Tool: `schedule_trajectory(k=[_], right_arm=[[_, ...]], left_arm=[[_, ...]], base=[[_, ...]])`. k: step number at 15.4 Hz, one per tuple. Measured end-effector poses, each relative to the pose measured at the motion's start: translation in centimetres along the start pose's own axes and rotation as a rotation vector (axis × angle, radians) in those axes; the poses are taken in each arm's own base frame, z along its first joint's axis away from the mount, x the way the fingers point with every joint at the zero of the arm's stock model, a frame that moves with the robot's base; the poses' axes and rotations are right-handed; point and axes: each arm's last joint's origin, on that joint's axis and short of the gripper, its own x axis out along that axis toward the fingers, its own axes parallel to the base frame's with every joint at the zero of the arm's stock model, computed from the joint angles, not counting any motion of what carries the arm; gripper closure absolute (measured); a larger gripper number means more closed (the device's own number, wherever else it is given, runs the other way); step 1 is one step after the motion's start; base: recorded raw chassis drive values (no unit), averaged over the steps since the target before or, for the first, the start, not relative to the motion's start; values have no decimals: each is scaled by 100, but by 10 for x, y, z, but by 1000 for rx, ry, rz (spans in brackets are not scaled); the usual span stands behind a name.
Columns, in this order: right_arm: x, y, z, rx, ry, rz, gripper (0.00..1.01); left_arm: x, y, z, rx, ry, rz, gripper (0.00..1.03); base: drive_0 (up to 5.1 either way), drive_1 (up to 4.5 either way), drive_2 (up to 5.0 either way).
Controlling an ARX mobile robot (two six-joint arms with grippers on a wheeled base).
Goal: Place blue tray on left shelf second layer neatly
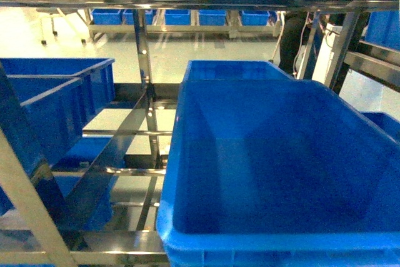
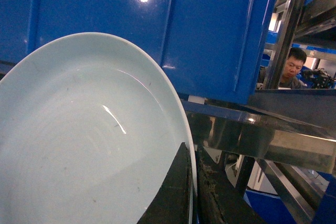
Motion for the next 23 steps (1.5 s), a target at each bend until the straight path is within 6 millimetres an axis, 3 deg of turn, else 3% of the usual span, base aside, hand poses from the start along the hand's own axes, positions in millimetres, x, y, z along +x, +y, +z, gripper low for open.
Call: schedule_trajectory(k=[23], right_arm=[[0,0,0,1,2,0,99]], left_arm=[[0,0,0,0,2,0,5]], base=[[0,0,0]])
